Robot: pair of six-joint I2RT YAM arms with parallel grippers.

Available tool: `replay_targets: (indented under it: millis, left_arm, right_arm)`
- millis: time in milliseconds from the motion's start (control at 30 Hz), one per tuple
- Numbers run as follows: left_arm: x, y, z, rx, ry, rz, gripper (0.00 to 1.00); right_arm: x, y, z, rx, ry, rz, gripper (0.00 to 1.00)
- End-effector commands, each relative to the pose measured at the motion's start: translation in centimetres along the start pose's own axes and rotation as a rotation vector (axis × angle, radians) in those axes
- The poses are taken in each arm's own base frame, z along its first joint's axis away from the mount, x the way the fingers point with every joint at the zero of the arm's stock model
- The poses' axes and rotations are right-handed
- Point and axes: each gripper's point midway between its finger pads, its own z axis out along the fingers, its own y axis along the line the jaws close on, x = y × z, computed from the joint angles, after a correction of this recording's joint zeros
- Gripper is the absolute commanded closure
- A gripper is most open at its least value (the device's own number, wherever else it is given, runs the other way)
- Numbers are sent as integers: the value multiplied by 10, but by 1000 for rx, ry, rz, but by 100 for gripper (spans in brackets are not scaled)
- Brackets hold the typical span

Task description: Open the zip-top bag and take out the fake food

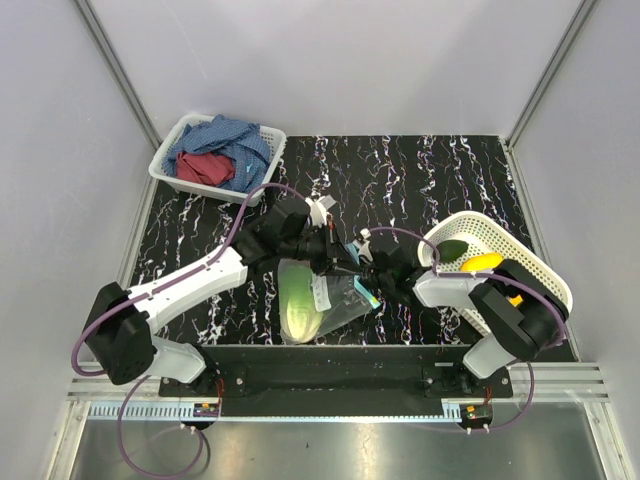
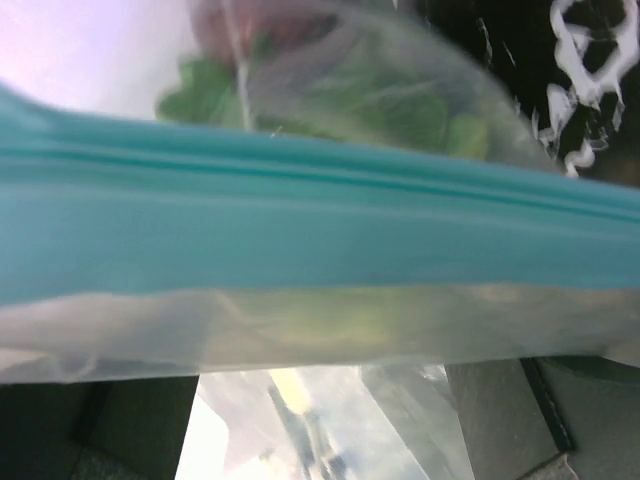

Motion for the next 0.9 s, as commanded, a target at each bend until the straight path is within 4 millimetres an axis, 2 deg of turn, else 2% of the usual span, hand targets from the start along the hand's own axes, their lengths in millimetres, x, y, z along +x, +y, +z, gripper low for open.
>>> replay_targets:
  millis: [0,33,133,267,467,500,533,567,667,700,800,833,867]
  left_arm:
    - [3,-29,-4,110,4,51,100]
    - [3,-31,-6,114,0,56,100]
    - [4,-32,-8,118,-4,63,100]
    - [5,-33,-10,122,0,69,100]
    - [6,-30,-13,110,5,72,98]
    - [5,-29,-14,105,3,75,95]
    - [4,-27,-16,94,0,76,91]
    - [3,-26,-19,87,-6,98,82]
    - [-4,-19,-34,31,-49,150,66]
    - [-4,-22,-43,31,-69,179,55]
    - [-10,-10,-64,-25,-108,234,42]
    - [-12,-8,-77,-29,-129,235,28]
    - [-13,-6,-85,-29,-143,251,21]
  right_arm:
    - [-26,35,11,-71,-89,-21,0]
    - [-25,23,12,-13,-90,-3,0]
    - [-34,13,18,22,-127,1,0]
    - [-20,13,29,16,-95,-18,2]
    - [-6,10,39,8,-79,17,22]
    - [-7,11,38,4,-85,22,31]
    - [-6,14,36,-3,-87,25,45]
    - [-6,15,35,-6,-89,30,53]
    - [-6,22,31,-10,-88,59,81]
    - [-5,21,29,-3,-86,66,85]
    - [-1,28,24,-10,-67,60,95]
    - [-1,28,22,-14,-61,56,98]
    - [-1,28,20,-21,-54,38,100]
